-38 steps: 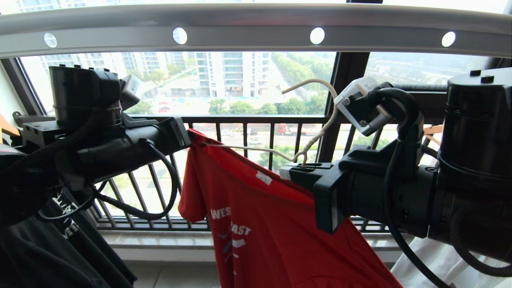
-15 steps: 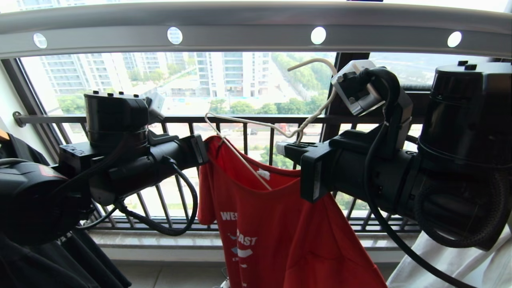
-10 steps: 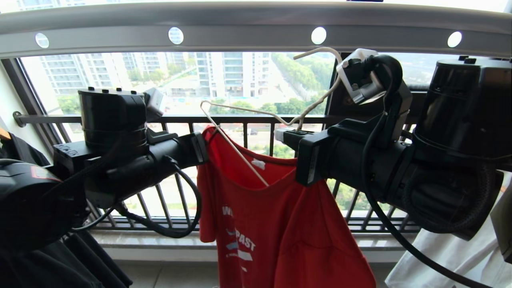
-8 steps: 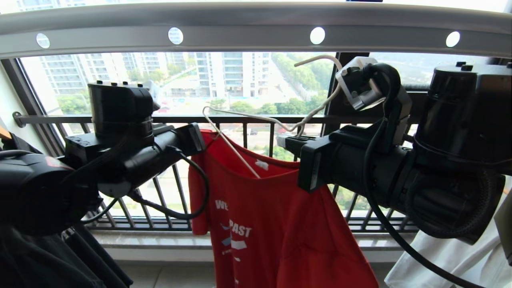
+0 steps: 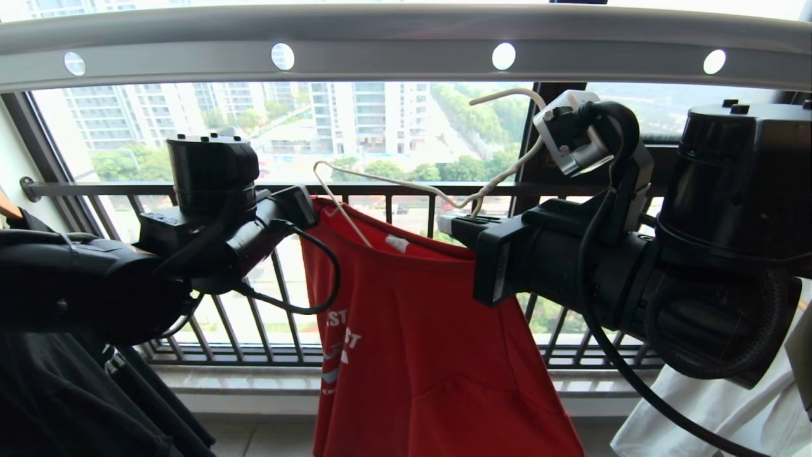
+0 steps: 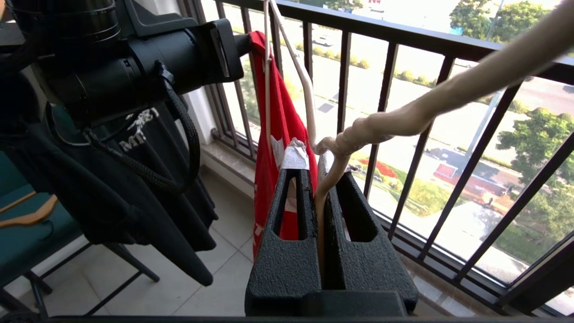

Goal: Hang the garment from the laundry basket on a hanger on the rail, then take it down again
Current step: Take the clothes off the clothes rack

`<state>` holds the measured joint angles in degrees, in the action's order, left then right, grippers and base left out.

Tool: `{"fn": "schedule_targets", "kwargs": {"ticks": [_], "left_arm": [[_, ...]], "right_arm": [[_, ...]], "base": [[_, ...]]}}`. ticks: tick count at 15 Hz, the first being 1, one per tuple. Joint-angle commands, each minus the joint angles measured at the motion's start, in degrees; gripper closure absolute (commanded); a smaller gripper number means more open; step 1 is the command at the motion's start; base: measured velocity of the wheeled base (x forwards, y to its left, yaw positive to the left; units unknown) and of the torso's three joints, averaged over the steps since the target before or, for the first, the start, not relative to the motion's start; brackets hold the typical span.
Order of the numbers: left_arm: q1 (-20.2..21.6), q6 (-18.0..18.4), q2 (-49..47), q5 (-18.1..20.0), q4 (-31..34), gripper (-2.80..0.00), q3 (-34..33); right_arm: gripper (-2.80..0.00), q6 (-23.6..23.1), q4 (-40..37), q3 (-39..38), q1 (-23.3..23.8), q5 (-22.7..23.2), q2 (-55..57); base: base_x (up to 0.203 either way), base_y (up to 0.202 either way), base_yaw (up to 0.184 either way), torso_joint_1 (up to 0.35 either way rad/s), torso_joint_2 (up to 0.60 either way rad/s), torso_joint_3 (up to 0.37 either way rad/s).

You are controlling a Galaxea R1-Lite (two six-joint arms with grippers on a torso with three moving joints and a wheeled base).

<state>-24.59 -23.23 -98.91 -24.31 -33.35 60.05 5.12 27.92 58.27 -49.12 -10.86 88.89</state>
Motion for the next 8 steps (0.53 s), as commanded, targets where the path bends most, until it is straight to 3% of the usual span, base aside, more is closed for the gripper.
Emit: {"fn": "schedule_targets", "kwargs": {"ticks": [1, 3, 6, 8], "left_arm": [[0.07, -0.23, -3.68, -0.23, -4.86, 0.0, -0.51], [0.07, -0.11, -4.97, -0.21, -11.88, 0.0, -1.25], [0.59, -0.21, -4.68, -0.04, -13.32, 0.0, -1.45], [0.59, -0.38, -2.45, 4.0, -13.36, 0.0, -3.8]], "right_arm": [[0.0, 0.07, 0.29, -0.09, -0.1, 0.06, -0.21], [0.0, -0.02, 0.12, -0.43, -0.1, 1.08, -0.91], [0.0, -0.02, -0.17, -0.61, -0.08, 1.37, -1.27], [0.0, -0.11, -0.23, -0.52, -0.01, 1.28, -0.92]], "base": [[0.0, 0.0, 0.0, 0.0, 0.0, 0.0], [0.0, 0.0, 0.0, 0.0, 0.0, 0.0], [0.0, 0.0, 0.0, 0.0, 0.0, 0.0], [0.0, 0.0, 0.0, 0.0, 0.0, 0.0]]}}
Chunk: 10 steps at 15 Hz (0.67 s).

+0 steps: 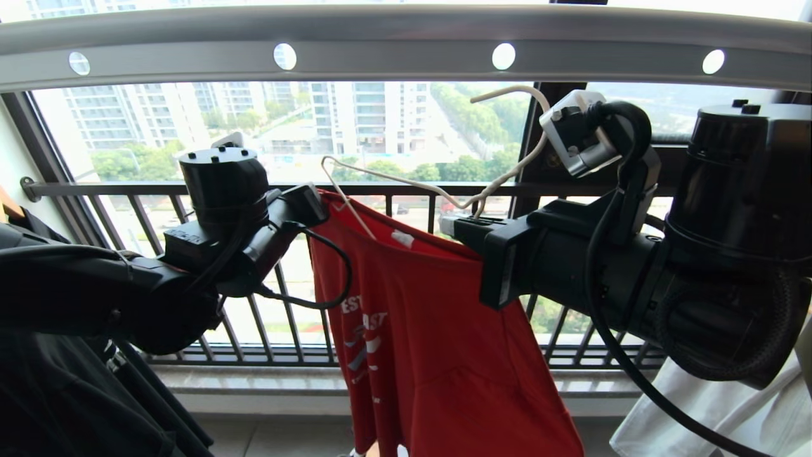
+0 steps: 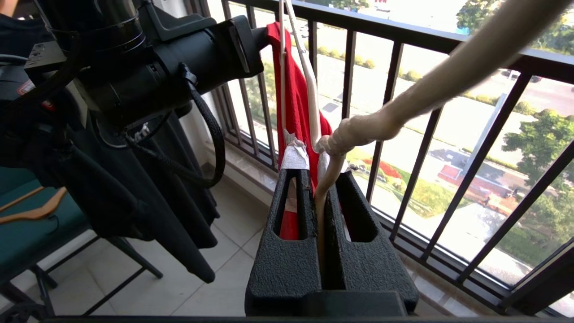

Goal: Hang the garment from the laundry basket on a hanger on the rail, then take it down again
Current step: Take the clothes off the clothes rack

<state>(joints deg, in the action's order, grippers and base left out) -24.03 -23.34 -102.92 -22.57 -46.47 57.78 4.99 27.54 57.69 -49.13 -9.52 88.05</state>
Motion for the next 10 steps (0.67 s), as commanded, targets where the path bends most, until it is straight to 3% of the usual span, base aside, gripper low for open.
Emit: {"fn": "schedule_targets", "kwargs": {"ticks": [1, 4, 7, 10], "left_arm": [[0.03, -0.72, 3.69, 6.16, -0.2, 0.0, -3.0], [1.68, -2.16, 7.8, 15.82, 0.55, 0.0, -5.86], [6.52, -4.63, 8.94, 28.06, 2.16, 0.0, -7.31], [10.28, -7.55, 8.39, 34.78, 3.57, 0.0, -7.07]], "right_arm": [[0.0, 0.02, 0.15, 0.15, 0.08, -0.15, 0.05], [0.0, 0.02, 0.15, 0.32, 0.62, -0.15, 0.36], [0.0, 0.02, 0.15, 0.32, 0.87, -0.15, 0.36], [0.0, 0.02, 0.06, 0.23, 0.79, -0.15, 0.63]], "base": [[0.0, 0.0, 0.0, 0.0, 0.0, 0.0], [0.0, 0.0, 0.0, 0.0, 0.0, 0.0], [0.0, 0.0, 0.0, 0.0, 0.0, 0.0], [0.0, 0.0, 0.0, 0.0, 0.0, 0.0]]}}
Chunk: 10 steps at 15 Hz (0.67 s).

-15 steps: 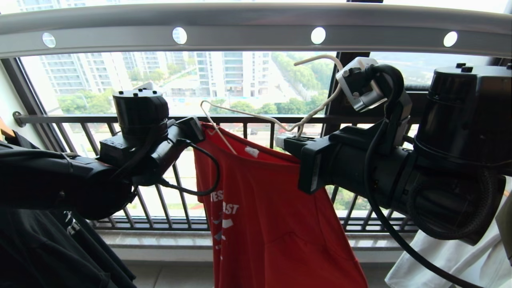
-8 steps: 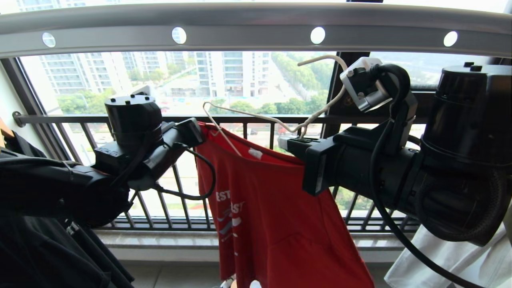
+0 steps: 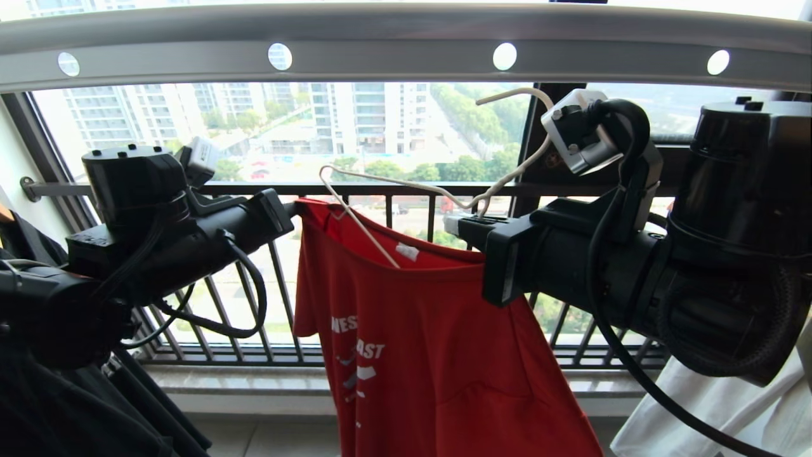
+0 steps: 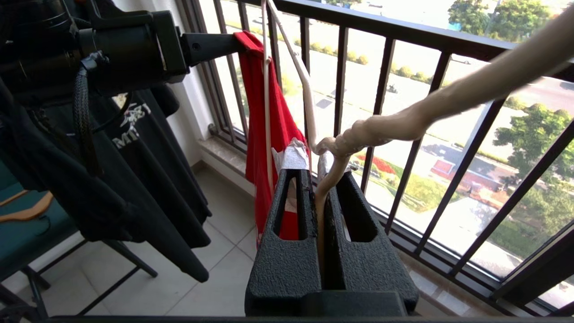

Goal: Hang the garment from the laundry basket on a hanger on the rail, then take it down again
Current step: Take the clothes off the clothes rack

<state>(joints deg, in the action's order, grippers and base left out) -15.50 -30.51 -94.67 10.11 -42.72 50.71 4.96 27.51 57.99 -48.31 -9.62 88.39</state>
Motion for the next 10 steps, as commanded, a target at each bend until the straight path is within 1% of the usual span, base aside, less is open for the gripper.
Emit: {"fn": "schedule_targets", "kwargs": {"ticks": [1, 3, 6, 10], "left_arm": [[2.03, -1.52, -0.18, 2.52, -0.24, 0.0, 0.12], [2.13, -6.73, -0.44, 2.79, -0.54, 0.0, 0.74], [2.38, -11.66, -0.34, 6.48, -0.53, 0.0, 1.14], [2.58, -18.61, -1.6, 8.11, -0.53, 0.0, 2.37]], "right_arm": [[0.0, -0.04, 0.08, -0.15, -0.03, 0.04, 0.2], [0.0, -0.92, -0.15, -0.42, -0.03, 0.13, 0.29], [0.0, -1.01, -0.36, -0.51, -0.12, 0.21, 0.29], [0.0, -1.09, -0.71, -0.86, -0.73, 0.21, 0.2]], "base": [[0.0, 0.0, 0.0, 0.0, 0.0, 0.0], [0.0, 0.0, 0.0, 0.0, 0.0, 0.0], [0.0, 0.0, 0.0, 0.0, 0.0, 0.0], [0.0, 0.0, 0.0, 0.0, 0.0, 0.0]]}}
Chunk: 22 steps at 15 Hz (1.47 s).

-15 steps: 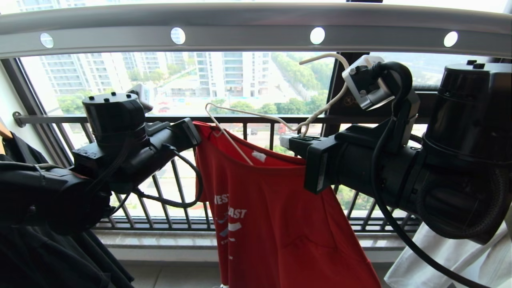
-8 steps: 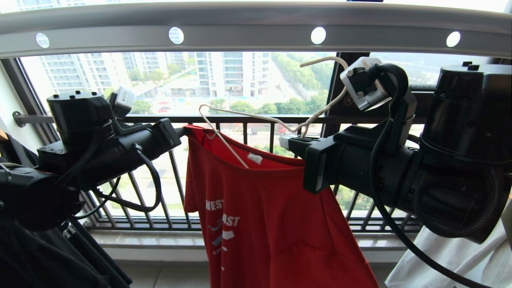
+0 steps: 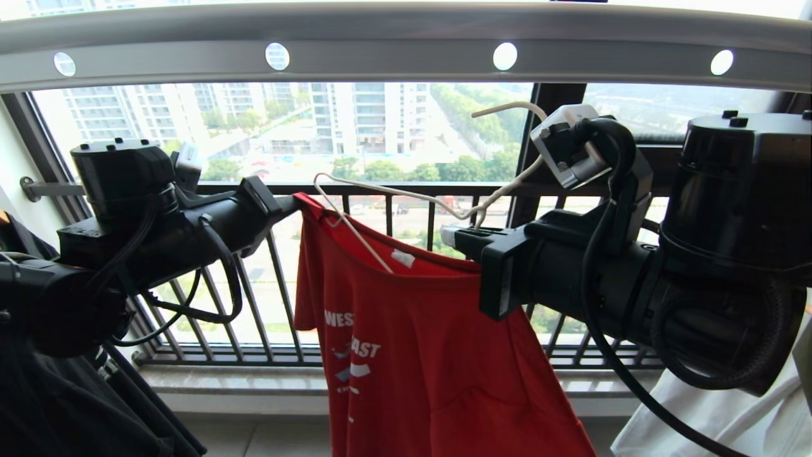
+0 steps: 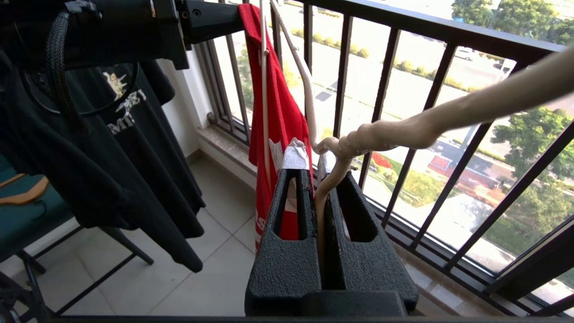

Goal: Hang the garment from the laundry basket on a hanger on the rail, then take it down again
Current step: Take the clothes off the clothes rack

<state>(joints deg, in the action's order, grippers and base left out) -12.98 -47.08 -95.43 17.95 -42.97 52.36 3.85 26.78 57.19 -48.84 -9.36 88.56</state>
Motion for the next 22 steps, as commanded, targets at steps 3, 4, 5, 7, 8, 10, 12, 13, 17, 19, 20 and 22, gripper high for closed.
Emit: {"fn": "schedule_targets", "kwargs": {"ticks": [3, 4, 5, 7, 8, 10, 12, 13, 17, 19, 20, 22], "left_arm": [[0.15, -4.94, -3.8, -0.3, -0.23, 0.0, 2.97], [0.15, -5.08, -4.64, -1.14, -0.19, 0.0, 3.63], [0.15, -5.39, -4.8, -1.99, -0.01, 0.0, 3.98], [0.15, -5.42, -5.28, -3.24, 0.21, 0.0, 4.87], [0.15, -5.47, -5.58, -5.38, 0.37, 0.0, 5.73], [0.07, -5.47, -4.66, -6.65, 1.92, 0.0, 6.1], [0.06, -5.23, -5.45, -6.92, 2.54, 0.0, 6.26], [0.03, -4.9, -6.12, -6.96, 2.54, 0.0, 6.22], [-2.02, -0.52, -6.29, -8.26, 2.87, 0.0, 5.12], [-4.83, 3.17, -6.3, -11.77, 3.13, 0.0, 4.62], [-6.26, 4.96, -5.36, -12.42, 4.11, 0.0, 3.83], [-8.47, 6.8, -2.61, -12.6, 7.63, 0.0, 3.23]], "right_arm": [[0.0, -0.07, 0.02, -0.37, -0.64, -0.04, -0.07], [0.0, -0.47, 0.01, -0.73, -1.26, 0.01, -0.14], [0.0, -0.93, 0.02, -1.27, -1.79, -0.02, -0.17], [0.0, -1.13, 0.02, -1.29, -2.14, 0.56, -0.53], [0.0, -1.13, -0.11, -1.69, -2.14, 1.47, -0.85], [0.0, -1.13, -0.91, -2.01, -2.65, 2.15, -1.11], [0.0, -1.01, -0.94, -2.08, -2.68, 3.25, -1.86], [0.0, -0.82, -0.73, -1.99, -2.67, 3.56, -1.86], [0.0, -0.36, 1.45, -1.81, -2.67, 3.56, -1.36], [0.0, 0.64, 4.69, -1.9, -2.67, 3.56, -0.82], [0.0, 1.55, 6.15, -1.9, -2.59, 3.42, -0.42], [0.0, 1.95, 8.37, -1.81, -2.4, 3.3, 0.28]], "base": [[0.0, 0.0, 0.0, 0.0, 0.0, 0.0], [0.0, 0.0, 0.0, 0.0, 0.0, 0.0], [0.0, 0.0, 0.0, 0.0, 0.0, 0.0], [0.0, 0.0, 0.0, 0.0, 0.0, 0.0], [0.0, 0.0, 0.0, 0.0, 0.0, 0.0], [0.0, 0.0, 0.0, 0.0, 0.0, 0.0], [0.0, 0.0, 0.0, 0.0, 0.0, 0.0], [0.0, 0.0, 0.0, 0.0, 0.0, 0.0], [0.0, 0.0, 0.0, 0.0, 0.0, 0.0], [0.0, 0.0, 0.0, 0.0, 0.0, 0.0], [0.0, 0.0, 0.0, 0.0, 0.0, 0.0], [0.0, 0.0, 0.0, 0.0, 0.0, 0.0]]}}
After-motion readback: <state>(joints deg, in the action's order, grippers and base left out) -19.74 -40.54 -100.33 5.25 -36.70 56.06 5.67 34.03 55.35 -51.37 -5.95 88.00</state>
